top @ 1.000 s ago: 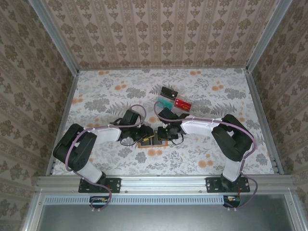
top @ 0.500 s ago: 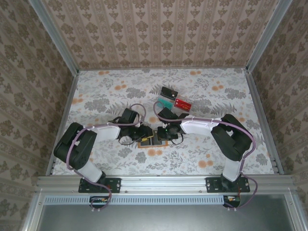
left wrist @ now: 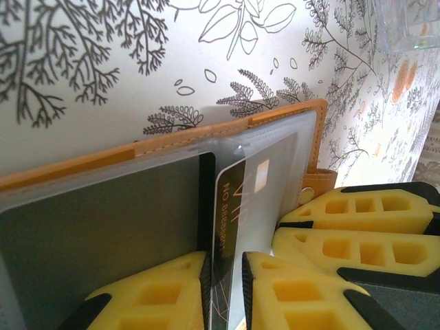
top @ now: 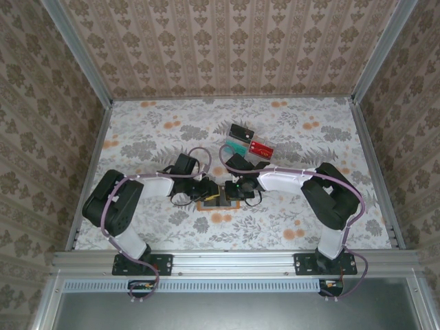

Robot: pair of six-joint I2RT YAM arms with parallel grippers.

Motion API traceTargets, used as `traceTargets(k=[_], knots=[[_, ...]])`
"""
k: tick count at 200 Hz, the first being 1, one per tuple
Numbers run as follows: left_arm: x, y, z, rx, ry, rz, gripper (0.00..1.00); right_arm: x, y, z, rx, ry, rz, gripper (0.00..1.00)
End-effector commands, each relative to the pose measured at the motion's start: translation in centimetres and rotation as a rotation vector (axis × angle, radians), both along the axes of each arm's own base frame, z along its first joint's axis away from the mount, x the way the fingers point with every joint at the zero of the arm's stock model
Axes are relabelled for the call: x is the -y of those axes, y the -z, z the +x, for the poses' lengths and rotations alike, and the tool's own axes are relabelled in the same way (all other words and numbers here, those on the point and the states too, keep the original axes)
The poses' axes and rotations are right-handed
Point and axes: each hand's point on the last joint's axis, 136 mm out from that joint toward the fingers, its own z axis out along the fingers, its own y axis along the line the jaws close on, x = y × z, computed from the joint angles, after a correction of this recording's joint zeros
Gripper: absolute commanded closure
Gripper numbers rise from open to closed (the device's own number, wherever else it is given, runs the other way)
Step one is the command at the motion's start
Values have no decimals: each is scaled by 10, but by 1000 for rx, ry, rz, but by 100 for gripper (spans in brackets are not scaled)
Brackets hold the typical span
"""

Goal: Take the credit cards out of the card holder

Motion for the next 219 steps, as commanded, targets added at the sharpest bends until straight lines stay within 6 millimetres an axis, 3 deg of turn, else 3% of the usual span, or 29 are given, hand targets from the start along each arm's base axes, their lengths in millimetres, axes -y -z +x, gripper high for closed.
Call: traceTargets(k=[1, 47, 90, 166, 191, 219], knots=[[1, 5, -3, -5, 27, -11, 80, 15, 23, -15, -79, -11, -78, 85], [3, -6, -2, 31, 30, -45, 89, 16, 25, -16, -81, -10, -84, 85], [-7, -10, -3, 63, 15, -38, 100, 20, 26, -16, -72, -4, -94, 85], [-32, -24, -5, 89, -20, 35, 100, 24, 28, -14, -50, 25, -96, 86], [-49, -35, -2, 105, -58, 85, 100, 14, 23, -12, -31, 11, -34, 86], [-67, -68, 17, 172, -141, 96, 100, -4, -1, -3, 30, -3, 79, 83]])
